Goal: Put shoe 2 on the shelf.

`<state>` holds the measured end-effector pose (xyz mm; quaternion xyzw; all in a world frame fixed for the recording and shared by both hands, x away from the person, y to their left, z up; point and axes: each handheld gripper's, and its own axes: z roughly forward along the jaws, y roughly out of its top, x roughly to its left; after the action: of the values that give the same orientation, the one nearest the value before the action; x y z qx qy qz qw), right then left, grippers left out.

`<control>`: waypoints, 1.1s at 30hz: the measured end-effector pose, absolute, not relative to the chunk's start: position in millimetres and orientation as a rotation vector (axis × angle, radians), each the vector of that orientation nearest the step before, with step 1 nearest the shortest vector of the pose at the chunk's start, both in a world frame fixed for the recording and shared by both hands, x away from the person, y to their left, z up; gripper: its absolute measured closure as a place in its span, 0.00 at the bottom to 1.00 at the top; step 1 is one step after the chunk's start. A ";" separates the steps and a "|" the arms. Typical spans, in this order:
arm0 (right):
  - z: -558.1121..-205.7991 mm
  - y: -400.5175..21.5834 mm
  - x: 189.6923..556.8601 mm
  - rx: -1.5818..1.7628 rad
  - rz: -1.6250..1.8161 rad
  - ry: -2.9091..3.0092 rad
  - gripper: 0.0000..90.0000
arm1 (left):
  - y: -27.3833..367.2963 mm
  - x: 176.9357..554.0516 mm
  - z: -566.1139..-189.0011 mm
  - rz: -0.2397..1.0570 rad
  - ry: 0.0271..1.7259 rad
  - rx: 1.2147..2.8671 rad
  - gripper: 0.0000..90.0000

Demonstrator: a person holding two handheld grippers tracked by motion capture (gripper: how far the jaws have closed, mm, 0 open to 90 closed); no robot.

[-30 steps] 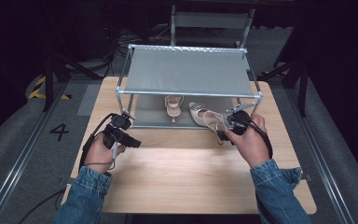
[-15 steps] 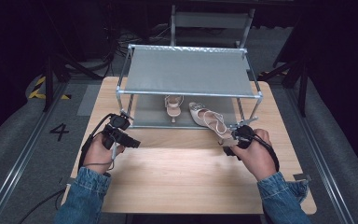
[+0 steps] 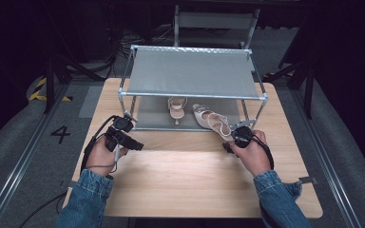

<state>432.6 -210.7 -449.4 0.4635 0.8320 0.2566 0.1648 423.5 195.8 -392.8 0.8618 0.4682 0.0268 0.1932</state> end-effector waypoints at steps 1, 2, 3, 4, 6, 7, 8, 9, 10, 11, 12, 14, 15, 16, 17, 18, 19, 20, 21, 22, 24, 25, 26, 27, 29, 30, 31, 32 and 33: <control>-449.4 -210.7 432.6 1.321 0.731 2.371 0.56 | 195.8 423.5 -392.8 0.075 1.314 2.418 0.40; -451.9 -210.2 433.1 1.308 0.741 2.364 0.58 | 194.3 423.3 -393.6 0.066 1.315 2.417 0.40; -454.4 -209.8 433.6 1.304 0.768 2.352 0.61 | 193.9 423.6 -393.7 0.071 1.307 2.425 0.40; -455.9 -209.7 434.1 1.307 0.794 2.343 0.65 | 193.7 423.5 -393.4 0.072 1.304 2.428 0.40; -457.4 -210.1 434.3 1.317 0.816 2.333 0.75 | 194.7 423.5 -393.1 0.075 1.301 2.429 0.40; -456.7 -210.3 434.0 1.324 0.834 2.334 0.79 | 195.1 423.4 -393.0 0.081 1.304 2.428 0.40; -456.7 -210.3 434.0 1.324 0.834 2.334 0.79 | 195.1 423.4 -393.0 0.081 1.304 2.428 0.40; -455.8 -210.1 433.6 1.329 0.847 2.333 0.81 | 195.3 422.9 -393.6 0.066 1.312 2.419 0.40; -452.1 -209.1 432.6 1.339 0.870 2.318 0.86 | 195.3 422.9 -394.0 0.066 1.312 2.421 0.40; -449.5 -208.2 432.2 1.334 0.878 2.304 0.86 | 195.2 422.9 -394.3 0.070 1.308 2.423 0.40; -446.9 -206.6 431.9 1.326 0.877 2.301 0.86 | 195.1 422.9 -394.4 0.067 1.306 2.425 0.40; -442.6 -202.0 432.6 1.314 0.875 2.316 0.86 | 195.1 421.9 -394.4 0.073 1.307 2.423 0.40; -442.0 -201.1 433.4 1.309 0.873 2.316 0.86 | 195.4 421.3 -394.0 0.072 1.309 2.426 0.40; -441.0 -199.0 434.4 1.318 0.875 2.315 0.86 | 195.7 420.9 -394.0 0.074 1.311 2.424 0.40; -440.5 -197.9 435.4 1.315 0.878 2.314 0.86 | 196.4 420.1 -394.3 0.078 1.311 2.420 0.40; -439.6 -195.9 437.5 1.310 0.886 2.310 0.86 | 197.4 419.4 -394.2 0.083 1.311 2.423 0.40; -438.9 -194.2 439.4 1.310 0.890 2.311 0.86 | 198.9 418.9 -394.4 0.084 1.307 2.425 0.40; -438.2 -192.4 441.5 1.305 0.893 2.316 0.86 | 199.8 417.8 -394.5 0.078 1.320 2.421 0.40; -437.6 -190.1 443.3 1.305 0.897 2.317 0.86 | 201.3 417.0 -394.8 0.085 1.322 2.419 0.40; -437.2 -187.6 445.4 1.301 0.897 2.319 0.86 | 203.0 416.1 -394.9 0.086 1.328 2.416 0.40; -436.3 -181.5 449.0 1.293 0.900 2.327 0.86 | 205.2 414.6 -394.7 0.090 1.332 2.412 0.40; -435.8 -178.7 450.8 1.281 0.899 2.330 0.86 | 206.4 413.3 -394.5 0.092 1.339 2.408 0.40; -435.3 -174.3 452.5 1.281 0.905 2.335 0.86 | 207.6 412.5 -394.4 0.090 1.342 2.407 0.40; -435.0 -171.3 453.9 1.277 0.909 2.335 0.86 | 208.4 411.8 -394.6 0.089 1.346 2.403 0.40; -435.0 -165.1 455.9 1.268 0.919 2.347 0.86 | 210.6 410.3 -394.8 0.090 1.353 2.401 0.40; -435.4 -162.9 456.5 1.258 0.918 2.350 0.85 | 212.2 409.4 -394.9 0.096 1.356 2.400 0.40; -436.0 -159.0 457.0 1.244 0.916 2.355 0.85 | 213.5 408.6 -395.1 0.092 1.360 2.399 0.40; -436.5 -156.1 457.6 1.240 0.915 2.356 0.85 | 214.7 408.1 -395.4 0.098 1.362 2.397 0.40; -436.8 -153.6 458.2 1.238 0.922 2.359 0.85 | 215.6 407.5 -395.4 0.104 1.366 2.396 0.40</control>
<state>458.2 -153.6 -436.8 0.4333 0.8261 0.3226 0.1605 407.5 215.6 -395.4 0.8524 0.4859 0.0370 0.1896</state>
